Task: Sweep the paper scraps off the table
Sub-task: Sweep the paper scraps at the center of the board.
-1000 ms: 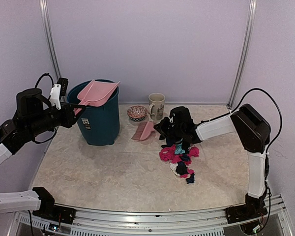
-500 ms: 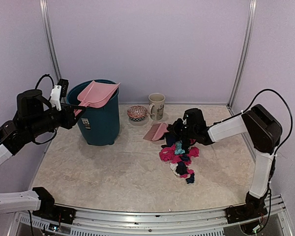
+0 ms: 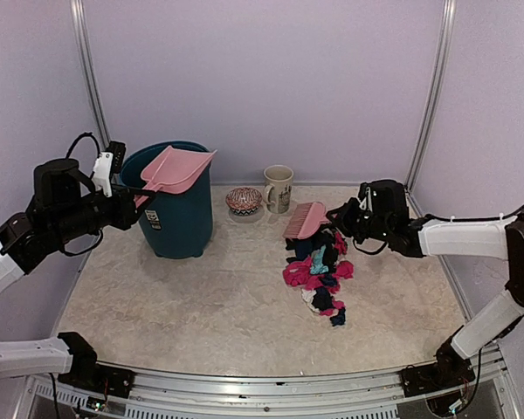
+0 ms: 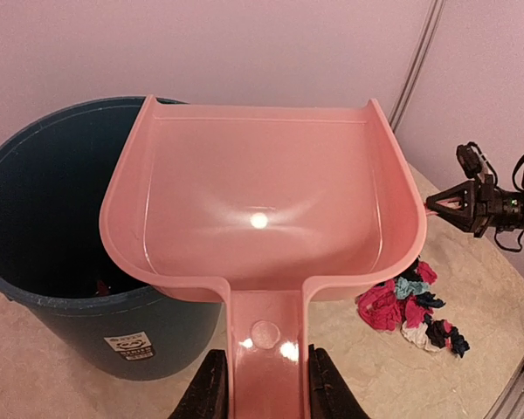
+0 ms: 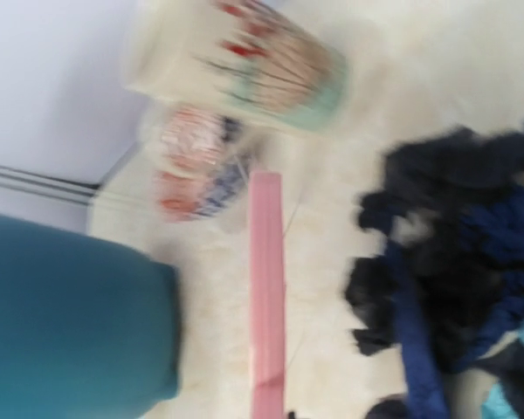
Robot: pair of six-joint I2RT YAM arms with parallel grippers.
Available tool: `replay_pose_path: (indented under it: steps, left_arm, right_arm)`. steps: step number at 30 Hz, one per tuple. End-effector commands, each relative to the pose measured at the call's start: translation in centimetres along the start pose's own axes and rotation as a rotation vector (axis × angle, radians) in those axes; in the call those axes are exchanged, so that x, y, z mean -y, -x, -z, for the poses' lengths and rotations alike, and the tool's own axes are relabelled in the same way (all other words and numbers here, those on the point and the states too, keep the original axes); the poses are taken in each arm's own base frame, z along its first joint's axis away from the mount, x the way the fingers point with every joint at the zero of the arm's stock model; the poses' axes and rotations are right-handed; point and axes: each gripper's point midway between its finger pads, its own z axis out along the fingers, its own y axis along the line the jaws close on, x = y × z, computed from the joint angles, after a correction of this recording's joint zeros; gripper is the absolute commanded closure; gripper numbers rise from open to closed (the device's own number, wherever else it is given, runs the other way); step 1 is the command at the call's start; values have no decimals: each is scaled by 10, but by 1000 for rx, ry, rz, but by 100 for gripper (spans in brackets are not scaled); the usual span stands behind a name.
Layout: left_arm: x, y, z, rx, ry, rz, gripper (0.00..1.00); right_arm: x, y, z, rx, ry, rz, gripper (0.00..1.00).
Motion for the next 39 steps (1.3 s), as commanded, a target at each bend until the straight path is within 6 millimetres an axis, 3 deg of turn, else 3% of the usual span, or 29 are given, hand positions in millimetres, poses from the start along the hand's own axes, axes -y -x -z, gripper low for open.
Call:
replay_pose_path:
  steps: [1,10,18,28,32,39]
  left_arm:
    - [10,2,-5,0,-52,-7,100]
    - [36,-1,-10,-58,-77,-27,100]
    - [78,-24,-12,-144,-116,-52,100]
    - [121,-79,-13,-298,-179,-155,100]
    - [138,-108,-11,-365,-229,-197,100]
    - [164,-157,-7,-499,-323,-255,100]
  right_arm:
    - [-20,14,40,26,5,119,100]
    - [-25,41,114,113,-142,371,100]
    - [-6,57,160,156,-328,567,100]
    - [30,46,174,26,-533,647,100]
    - [36,42,177,-16,-592,672,100]
    - [45,17,164,-147,-682,760,100]
